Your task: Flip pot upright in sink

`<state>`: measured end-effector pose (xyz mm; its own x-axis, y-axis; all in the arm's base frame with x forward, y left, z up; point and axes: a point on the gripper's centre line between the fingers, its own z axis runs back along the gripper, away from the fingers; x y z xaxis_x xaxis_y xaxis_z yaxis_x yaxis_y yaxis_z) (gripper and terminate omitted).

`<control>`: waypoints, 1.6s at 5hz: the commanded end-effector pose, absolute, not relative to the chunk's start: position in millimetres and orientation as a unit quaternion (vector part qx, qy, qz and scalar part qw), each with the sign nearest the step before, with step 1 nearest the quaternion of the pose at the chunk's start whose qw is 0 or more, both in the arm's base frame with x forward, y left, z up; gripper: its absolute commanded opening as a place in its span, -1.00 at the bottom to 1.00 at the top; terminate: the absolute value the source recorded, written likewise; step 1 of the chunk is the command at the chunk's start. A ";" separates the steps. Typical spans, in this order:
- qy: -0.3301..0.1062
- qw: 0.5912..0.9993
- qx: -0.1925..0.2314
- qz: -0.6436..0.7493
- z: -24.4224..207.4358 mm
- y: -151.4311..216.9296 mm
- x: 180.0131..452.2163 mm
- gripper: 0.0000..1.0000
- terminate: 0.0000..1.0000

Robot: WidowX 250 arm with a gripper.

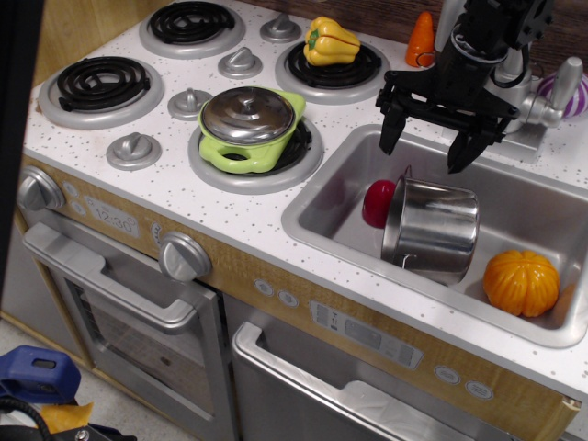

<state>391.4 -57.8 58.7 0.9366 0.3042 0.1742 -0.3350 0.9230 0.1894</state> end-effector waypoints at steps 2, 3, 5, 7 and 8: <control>-0.055 0.981 0.057 0.176 61.7 -53.3 395.1 1.00 -1.00; -0.042 0.981 0.003 0.188 65.7 -45.3 400.1 1.00 -1.00; -0.054 0.973 -0.073 0.213 49.0 -38.3 398.1 1.00 -1.00; -0.058 0.943 -0.195 0.264 21.9 -39.2 396.9 1.00 -1.00; -0.051 0.932 -0.234 0.271 16.5 -42.9 397.1 1.00 -1.00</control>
<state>392.4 -53.5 1.5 0.8348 0.5424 -0.0942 -0.5135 0.7054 -0.4886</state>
